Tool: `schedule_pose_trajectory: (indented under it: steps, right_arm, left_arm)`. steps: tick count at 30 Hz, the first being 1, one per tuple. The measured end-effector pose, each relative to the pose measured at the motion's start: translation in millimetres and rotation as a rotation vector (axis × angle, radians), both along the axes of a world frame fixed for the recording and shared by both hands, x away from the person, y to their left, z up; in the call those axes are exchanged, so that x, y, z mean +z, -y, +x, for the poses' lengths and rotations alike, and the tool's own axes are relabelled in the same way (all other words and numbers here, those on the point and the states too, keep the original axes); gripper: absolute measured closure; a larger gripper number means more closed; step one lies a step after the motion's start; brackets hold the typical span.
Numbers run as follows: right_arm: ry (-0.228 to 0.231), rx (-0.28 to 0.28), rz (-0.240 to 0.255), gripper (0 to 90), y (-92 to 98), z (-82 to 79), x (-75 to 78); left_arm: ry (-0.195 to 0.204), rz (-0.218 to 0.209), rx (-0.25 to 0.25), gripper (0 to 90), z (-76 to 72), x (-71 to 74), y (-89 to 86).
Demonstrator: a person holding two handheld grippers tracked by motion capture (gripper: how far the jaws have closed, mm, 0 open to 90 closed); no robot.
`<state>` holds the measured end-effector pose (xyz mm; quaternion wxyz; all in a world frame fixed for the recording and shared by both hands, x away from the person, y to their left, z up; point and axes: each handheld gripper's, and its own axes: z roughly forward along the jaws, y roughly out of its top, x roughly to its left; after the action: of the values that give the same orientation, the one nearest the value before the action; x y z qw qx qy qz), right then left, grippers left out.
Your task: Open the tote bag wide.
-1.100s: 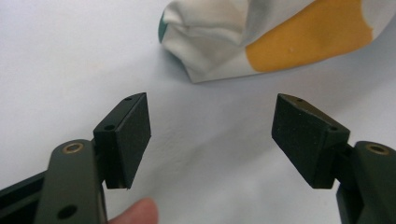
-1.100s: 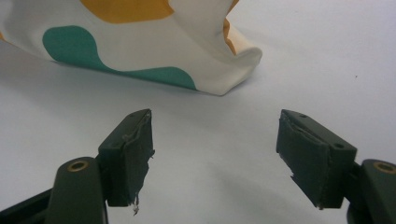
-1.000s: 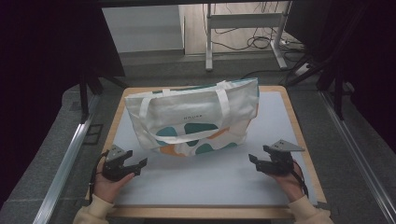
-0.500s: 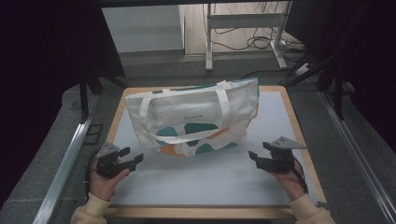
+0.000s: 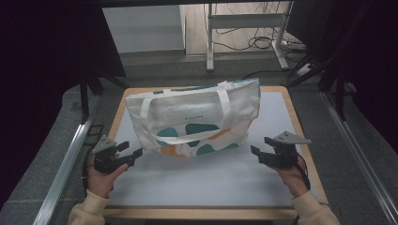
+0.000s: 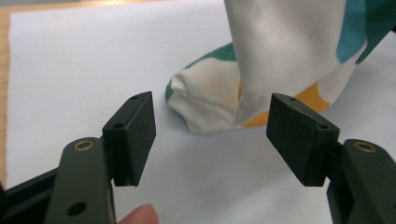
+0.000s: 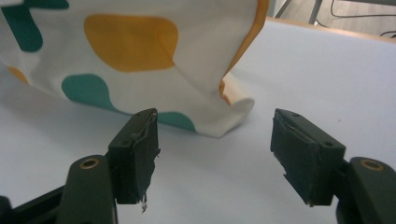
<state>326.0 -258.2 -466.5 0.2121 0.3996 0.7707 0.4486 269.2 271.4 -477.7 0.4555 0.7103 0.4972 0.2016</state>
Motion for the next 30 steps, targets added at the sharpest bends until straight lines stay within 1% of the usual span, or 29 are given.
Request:
schedule_pose_trajectory:
  steps: [4, 5, 6, 7, 16, 19, 21, 23, 25, 28, 30]
  right_arm:
    - [0.019, -0.003, 0.012, 34.5, 1.6, 3.2, 9.2]
    - [0.019, -0.003, 0.012, 34.5, 1.6, 3.2, 9.2]
    - [0.028, -0.007, 0.018, 34.7, 2.6, 6.1, 15.6]
    - [0.032, -0.008, 0.021, 34.9, 3.1, 7.4, 18.1]
    - [0.051, -0.010, 0.046, 35.1, 4.7, 19.5, 38.2]
    - [0.061, -0.004, 0.050, 35.1, 4.1, 25.4, 45.7]
    - [0.069, 0.011, 0.064, 34.7, 3.1, 30.6, 52.5]
    - [0.077, 0.020, 0.076, 34.6, 1.8, 34.9, 58.7]
    - [0.089, 0.028, 0.068, 34.2, -0.2, 38.8, 64.7]
    - [0.101, 0.031, 0.061, 33.7, -3.8, 45.9, 73.2]
    - [0.102, 0.032, 0.054, 33.2, -6.0, 52.0, 78.7]
  left_arm:
    - [0.011, -0.004, 0.000, 32.6, 2.2, 8.8, -0.9]
    - [0.011, -0.004, 0.000, 32.5, 2.2, 8.8, -0.9]
    - [0.017, -0.005, -0.002, 32.4, 3.3, 12.7, -0.6]
    - [0.024, -0.005, -0.006, 32.3, 4.6, 18.0, -0.1]
    - [0.058, 0.006, -0.018, 31.6, 12.8, 39.7, 2.6]
    - [0.058, -0.010, -0.028, 31.2, 20.3, 46.1, 1.9]
    - [0.056, -0.008, -0.035, 29.7, 26.9, 48.4, 1.7]
    - [0.056, -0.019, -0.046, 29.5, 31.8, 49.9, 1.7]
    - [0.057, -0.040, -0.051, 29.3, 36.1, 51.2, 1.6]
    - [0.053, -0.058, -0.060, 29.2, 42.6, 52.0, 0.4]
    - [0.048, -0.077, -0.070, 29.2, 47.4, 51.8, 0.2]
